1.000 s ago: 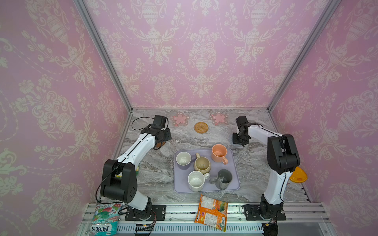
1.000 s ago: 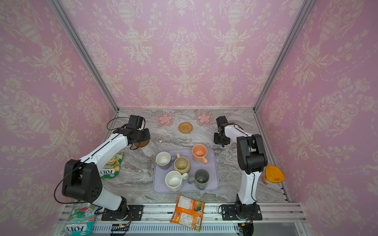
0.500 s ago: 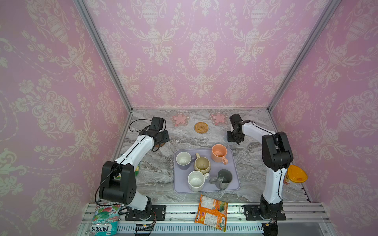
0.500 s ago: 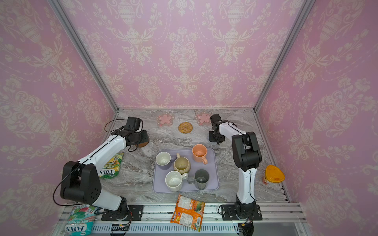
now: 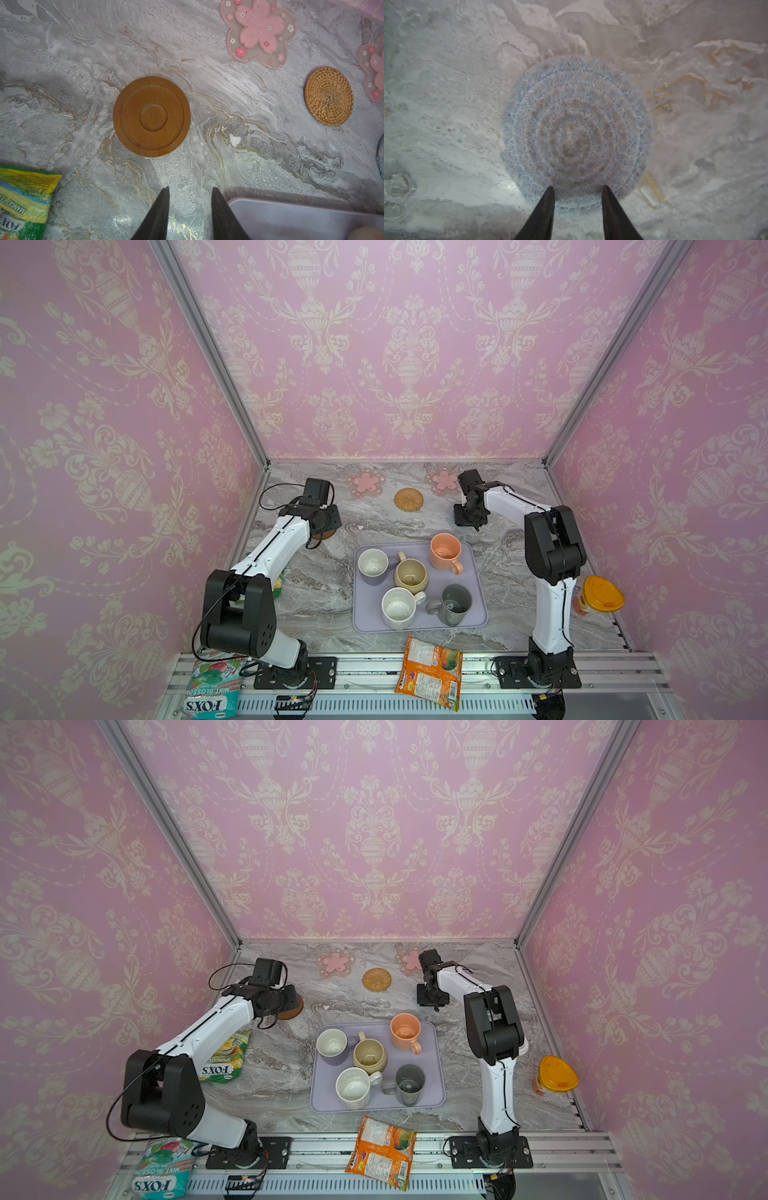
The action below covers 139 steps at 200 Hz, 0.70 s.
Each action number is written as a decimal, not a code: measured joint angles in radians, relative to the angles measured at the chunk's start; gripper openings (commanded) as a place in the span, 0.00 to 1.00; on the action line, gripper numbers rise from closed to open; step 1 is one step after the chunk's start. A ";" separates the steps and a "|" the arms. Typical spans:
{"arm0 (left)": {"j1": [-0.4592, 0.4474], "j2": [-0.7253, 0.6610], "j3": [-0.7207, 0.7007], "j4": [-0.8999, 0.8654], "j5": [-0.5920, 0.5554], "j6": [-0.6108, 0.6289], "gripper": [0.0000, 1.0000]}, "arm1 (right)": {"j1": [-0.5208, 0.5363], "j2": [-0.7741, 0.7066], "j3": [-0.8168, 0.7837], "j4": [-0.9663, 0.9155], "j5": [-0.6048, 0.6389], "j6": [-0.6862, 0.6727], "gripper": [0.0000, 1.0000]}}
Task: Place cups on coasters
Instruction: Move the coaster to the top-center of the table.
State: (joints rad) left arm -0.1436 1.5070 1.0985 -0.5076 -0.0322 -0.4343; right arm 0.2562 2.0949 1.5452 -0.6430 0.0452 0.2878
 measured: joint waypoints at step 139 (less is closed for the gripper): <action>0.010 0.008 -0.008 0.021 0.011 0.000 0.37 | 0.043 0.003 -0.005 0.023 -0.003 0.004 0.40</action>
State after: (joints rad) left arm -0.1341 1.5146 1.0908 -0.4862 -0.0208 -0.4347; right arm 0.2996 2.0983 1.5406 -0.6201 0.0422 0.2916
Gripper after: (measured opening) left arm 0.374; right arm 0.400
